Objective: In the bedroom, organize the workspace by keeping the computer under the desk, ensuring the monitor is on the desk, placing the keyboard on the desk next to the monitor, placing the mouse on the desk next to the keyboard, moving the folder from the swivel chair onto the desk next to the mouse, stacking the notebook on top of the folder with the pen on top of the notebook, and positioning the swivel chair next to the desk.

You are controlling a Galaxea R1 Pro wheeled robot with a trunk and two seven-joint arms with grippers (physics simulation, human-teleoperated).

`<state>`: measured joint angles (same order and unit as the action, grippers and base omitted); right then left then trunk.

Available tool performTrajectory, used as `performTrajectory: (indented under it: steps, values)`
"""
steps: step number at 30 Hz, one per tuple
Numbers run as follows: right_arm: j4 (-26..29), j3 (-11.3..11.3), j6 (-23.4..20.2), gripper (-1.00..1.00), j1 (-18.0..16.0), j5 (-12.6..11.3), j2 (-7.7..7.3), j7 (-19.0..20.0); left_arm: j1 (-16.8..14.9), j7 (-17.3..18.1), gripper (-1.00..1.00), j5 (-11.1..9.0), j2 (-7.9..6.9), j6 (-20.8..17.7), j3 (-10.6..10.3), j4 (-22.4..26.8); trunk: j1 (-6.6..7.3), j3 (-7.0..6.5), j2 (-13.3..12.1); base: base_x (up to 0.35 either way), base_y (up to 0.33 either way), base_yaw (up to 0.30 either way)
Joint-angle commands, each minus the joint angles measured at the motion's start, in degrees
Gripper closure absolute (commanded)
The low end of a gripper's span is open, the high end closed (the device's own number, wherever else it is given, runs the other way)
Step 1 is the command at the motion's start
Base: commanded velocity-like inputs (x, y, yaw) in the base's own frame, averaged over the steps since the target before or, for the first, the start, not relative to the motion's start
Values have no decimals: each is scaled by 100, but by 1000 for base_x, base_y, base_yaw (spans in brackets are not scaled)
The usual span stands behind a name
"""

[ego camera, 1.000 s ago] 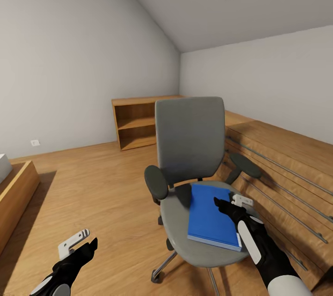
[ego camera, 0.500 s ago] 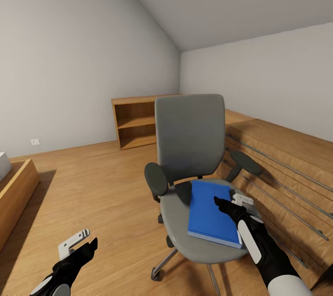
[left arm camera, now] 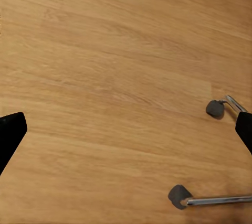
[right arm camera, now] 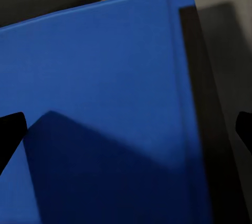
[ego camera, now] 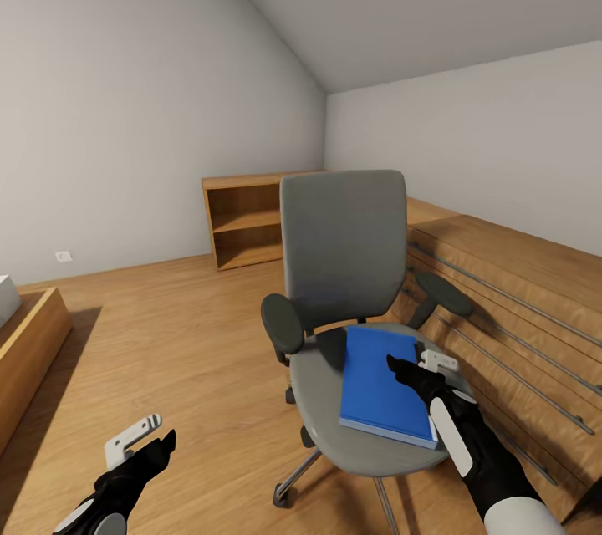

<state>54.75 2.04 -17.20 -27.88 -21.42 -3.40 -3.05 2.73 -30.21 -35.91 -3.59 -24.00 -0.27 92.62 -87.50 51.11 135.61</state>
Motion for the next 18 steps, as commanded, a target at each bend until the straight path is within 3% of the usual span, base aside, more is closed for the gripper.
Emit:
performTrajectory:
  steps: [1,18]
  values:
    - [-35,-2,-29,-100,1,-47,-2,-38,-1,-37,-100,-47,-4,-13,-2,11,0,6,1,0,0,0]
    - [-35,-2,-29,-100,1,-47,-2,-44,-1,-37,-100,-47,-6,3,9,11,0,6,1,-99,-10,0]
